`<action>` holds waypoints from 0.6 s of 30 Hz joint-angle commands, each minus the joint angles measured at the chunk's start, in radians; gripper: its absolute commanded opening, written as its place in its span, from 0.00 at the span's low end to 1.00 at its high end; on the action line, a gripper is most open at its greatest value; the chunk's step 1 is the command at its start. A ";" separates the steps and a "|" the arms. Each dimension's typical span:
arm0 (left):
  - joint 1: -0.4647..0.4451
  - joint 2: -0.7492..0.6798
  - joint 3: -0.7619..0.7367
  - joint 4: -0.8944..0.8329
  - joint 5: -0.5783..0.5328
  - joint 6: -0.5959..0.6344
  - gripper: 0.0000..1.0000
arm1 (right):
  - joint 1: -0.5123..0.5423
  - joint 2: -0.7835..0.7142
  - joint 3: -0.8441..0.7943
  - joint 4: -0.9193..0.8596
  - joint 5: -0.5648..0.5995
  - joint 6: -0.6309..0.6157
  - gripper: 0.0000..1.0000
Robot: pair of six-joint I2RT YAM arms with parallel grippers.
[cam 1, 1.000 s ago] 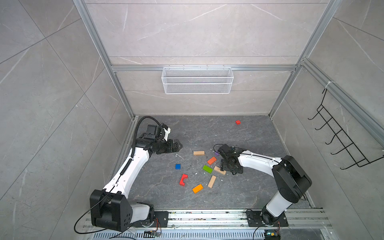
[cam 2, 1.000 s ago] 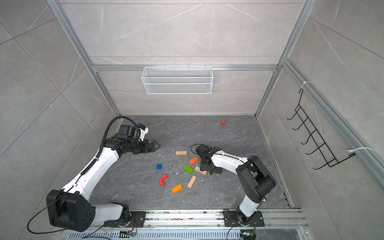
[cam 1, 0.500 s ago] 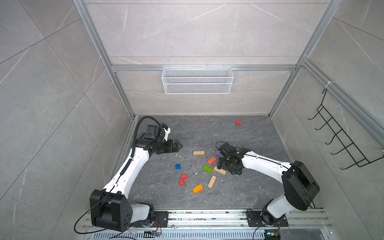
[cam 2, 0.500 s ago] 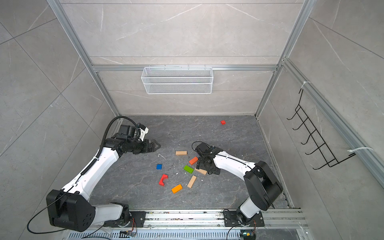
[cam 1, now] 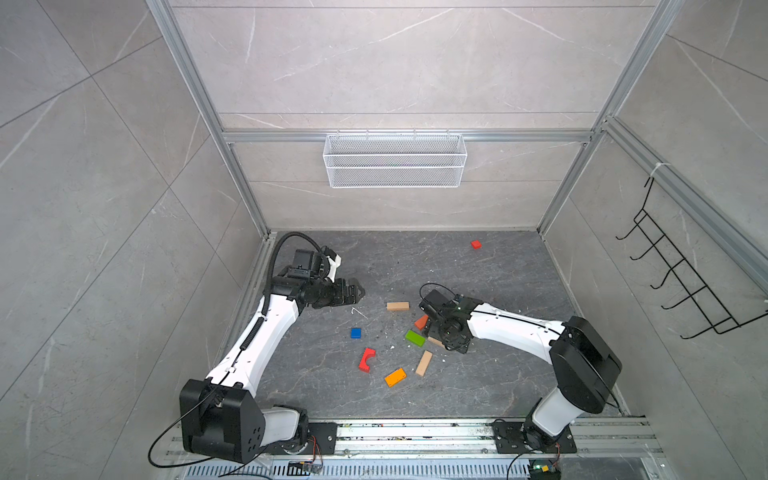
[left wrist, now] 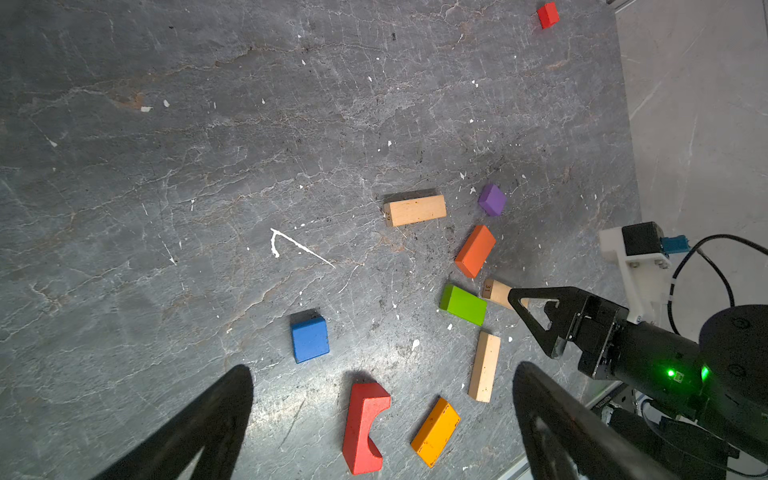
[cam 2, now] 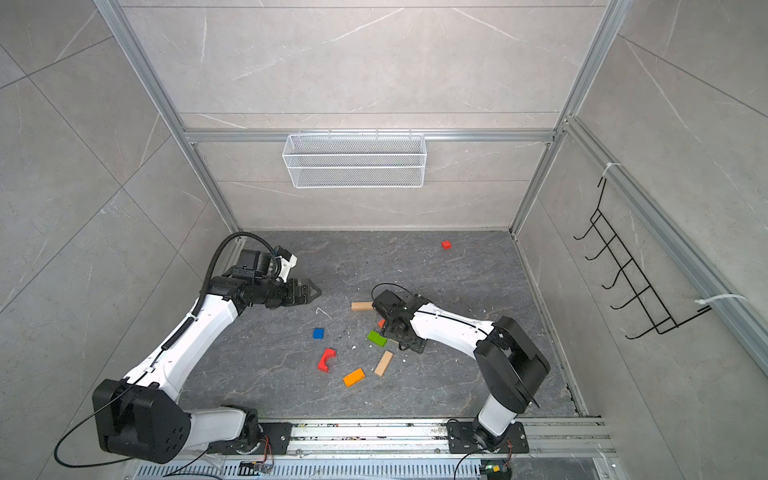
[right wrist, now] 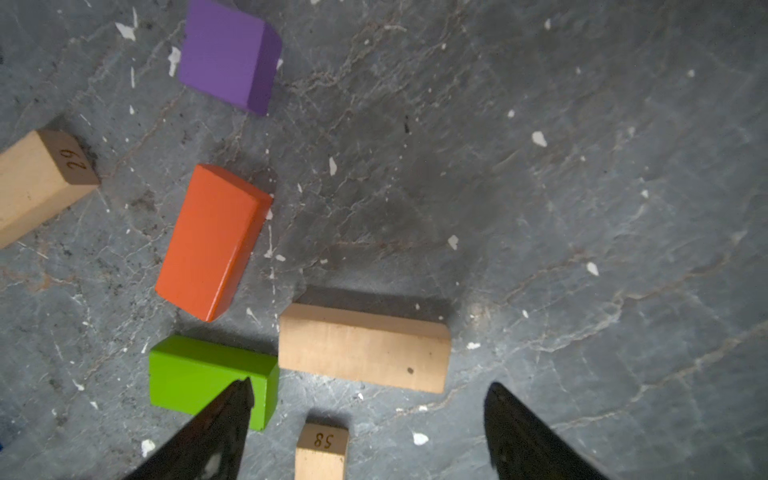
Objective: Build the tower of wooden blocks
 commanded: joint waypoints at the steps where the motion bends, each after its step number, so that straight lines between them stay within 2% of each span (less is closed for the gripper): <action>1: -0.006 -0.026 0.000 0.004 0.007 0.015 1.00 | 0.010 0.026 -0.005 0.004 0.048 0.065 0.82; 18: -0.009 -0.026 0.000 0.000 -0.001 0.019 1.00 | 0.020 0.126 0.005 0.034 0.048 0.067 0.80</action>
